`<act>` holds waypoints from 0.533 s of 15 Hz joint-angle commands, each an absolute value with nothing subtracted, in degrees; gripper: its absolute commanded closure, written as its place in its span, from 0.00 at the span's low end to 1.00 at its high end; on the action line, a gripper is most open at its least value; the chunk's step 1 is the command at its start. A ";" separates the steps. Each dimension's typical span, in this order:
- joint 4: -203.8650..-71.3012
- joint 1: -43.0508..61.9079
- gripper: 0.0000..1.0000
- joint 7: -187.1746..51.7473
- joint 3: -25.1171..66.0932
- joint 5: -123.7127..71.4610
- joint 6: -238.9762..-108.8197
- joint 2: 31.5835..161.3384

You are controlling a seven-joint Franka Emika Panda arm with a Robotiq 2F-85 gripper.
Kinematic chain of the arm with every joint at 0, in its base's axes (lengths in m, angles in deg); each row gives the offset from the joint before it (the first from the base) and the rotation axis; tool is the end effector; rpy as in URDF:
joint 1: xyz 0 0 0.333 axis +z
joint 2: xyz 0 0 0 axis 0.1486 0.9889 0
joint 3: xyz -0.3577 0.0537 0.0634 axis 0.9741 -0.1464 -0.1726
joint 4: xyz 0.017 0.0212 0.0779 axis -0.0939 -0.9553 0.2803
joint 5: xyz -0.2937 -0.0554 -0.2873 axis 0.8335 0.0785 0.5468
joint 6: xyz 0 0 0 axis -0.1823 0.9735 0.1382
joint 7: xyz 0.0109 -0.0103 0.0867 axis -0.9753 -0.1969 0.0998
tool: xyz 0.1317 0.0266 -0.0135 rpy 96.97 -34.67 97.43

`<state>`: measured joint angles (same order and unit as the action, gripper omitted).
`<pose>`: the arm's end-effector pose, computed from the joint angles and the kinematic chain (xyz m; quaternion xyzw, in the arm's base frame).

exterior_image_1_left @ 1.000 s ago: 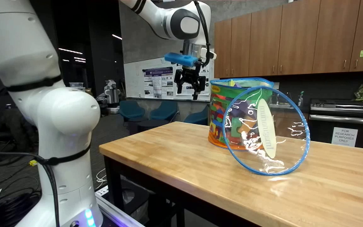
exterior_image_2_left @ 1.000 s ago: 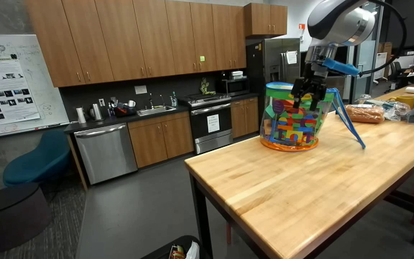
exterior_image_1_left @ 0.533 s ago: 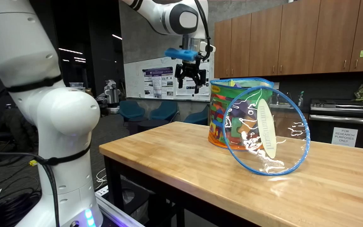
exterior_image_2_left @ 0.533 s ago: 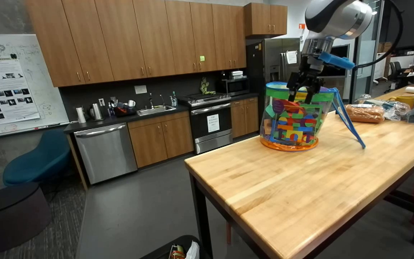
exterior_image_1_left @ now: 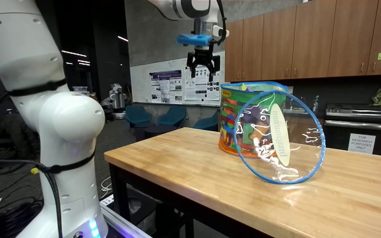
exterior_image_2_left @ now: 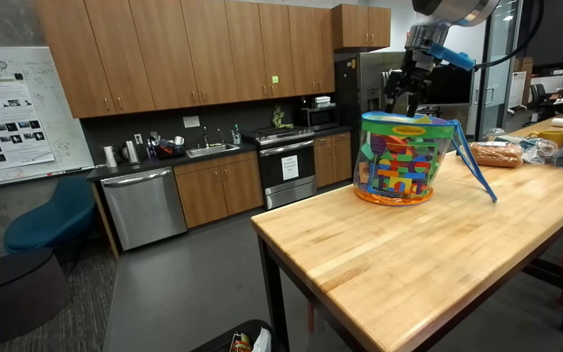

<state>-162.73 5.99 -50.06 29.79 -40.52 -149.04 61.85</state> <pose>0.4740 -0.1286 0.6041 -0.9865 0.0468 -0.1141 0.1074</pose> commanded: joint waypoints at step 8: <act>-140.92 3.08 0.00 -50.89 29.12 -40.03 -149.58 79.70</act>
